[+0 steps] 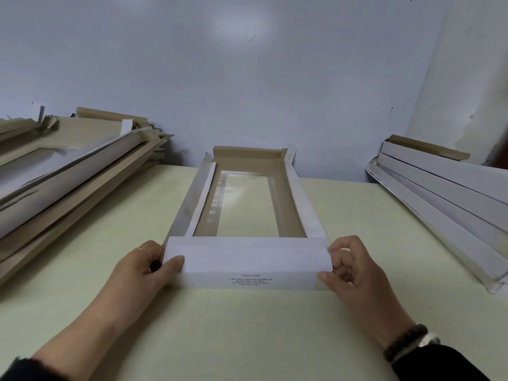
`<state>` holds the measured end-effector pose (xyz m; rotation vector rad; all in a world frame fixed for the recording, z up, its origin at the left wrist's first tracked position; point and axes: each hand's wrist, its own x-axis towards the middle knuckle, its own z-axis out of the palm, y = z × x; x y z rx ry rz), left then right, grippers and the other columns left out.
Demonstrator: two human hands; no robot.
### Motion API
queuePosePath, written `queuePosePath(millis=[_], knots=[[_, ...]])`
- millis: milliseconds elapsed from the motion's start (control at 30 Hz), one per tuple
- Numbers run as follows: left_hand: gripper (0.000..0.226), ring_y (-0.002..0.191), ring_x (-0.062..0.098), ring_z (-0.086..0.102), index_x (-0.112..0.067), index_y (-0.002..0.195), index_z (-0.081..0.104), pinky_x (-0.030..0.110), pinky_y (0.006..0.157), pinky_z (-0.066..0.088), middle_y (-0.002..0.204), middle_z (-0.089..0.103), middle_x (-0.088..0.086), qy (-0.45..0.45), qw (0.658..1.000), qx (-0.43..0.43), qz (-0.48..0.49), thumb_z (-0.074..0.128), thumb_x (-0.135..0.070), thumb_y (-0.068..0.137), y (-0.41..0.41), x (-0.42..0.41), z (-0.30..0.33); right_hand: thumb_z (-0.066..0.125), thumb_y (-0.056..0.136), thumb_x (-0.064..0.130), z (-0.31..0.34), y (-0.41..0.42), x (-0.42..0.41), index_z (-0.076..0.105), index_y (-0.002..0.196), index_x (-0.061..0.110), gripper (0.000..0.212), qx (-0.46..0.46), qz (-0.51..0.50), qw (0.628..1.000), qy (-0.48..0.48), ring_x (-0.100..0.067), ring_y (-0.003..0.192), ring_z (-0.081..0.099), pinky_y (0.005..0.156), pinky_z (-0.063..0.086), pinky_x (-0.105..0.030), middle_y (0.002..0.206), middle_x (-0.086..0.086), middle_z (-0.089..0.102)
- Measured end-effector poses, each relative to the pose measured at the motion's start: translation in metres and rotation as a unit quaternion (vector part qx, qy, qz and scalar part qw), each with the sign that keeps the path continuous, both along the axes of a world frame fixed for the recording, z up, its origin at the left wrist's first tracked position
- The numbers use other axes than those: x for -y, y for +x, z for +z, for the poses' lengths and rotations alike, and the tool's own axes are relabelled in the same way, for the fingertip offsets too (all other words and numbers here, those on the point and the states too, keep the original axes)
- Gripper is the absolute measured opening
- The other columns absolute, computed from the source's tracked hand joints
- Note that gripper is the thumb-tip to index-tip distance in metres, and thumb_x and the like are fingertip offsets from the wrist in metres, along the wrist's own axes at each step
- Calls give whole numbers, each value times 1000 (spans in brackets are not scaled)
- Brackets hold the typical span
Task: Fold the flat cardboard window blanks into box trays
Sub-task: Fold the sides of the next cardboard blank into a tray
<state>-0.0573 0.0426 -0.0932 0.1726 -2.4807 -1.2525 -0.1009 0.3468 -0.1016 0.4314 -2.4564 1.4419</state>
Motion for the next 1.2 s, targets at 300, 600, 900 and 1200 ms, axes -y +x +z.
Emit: queuePosePath(millis=[300, 600, 900, 1200], knots=[[47, 88, 4, 45, -31, 114, 48, 29, 74, 32, 109, 52, -13, -118, 991, -65, -15, 60, -2, 79, -1, -8, 2, 76, 74, 12, 3, 7, 1, 69, 86, 19, 16, -60, 25, 986, 153, 2, 65, 47, 60, 36, -7, 68, 12, 47], [30, 69, 6, 50, -26, 120, 44, 9, 96, 12, 60, 50, -9, -308, 947, -72, -65, 28, -20, 95, 0, -14, -1, 65, 67, 45, 9, 2, 8, 60, 59, 20, 27, -214, -33, 906, 365, -16, 65, 50, 68, 32, -28, 75, 5, 56], [24, 73, 9, 53, -27, 77, 56, 18, 61, 37, 71, 44, -14, -406, 895, -55, -175, 42, -40, 90, -2, -76, 10, 49, 82, 38, 7, 6, 35, 56, 58, 17, 33, -226, 103, 903, 351, -10, 63, 41, 62, 31, -23, 58, 8, 51], [13, 61, 7, 50, -26, 68, 57, 18, 51, 25, 64, 35, -15, -409, 894, -43, -177, 59, -32, 80, 1, -78, 7, 31, 95, 45, 10, -5, 15, 63, 74, 9, 52, -87, 137, 960, 229, -16, 76, 51, 73, 42, -31, 76, 4, 56]])
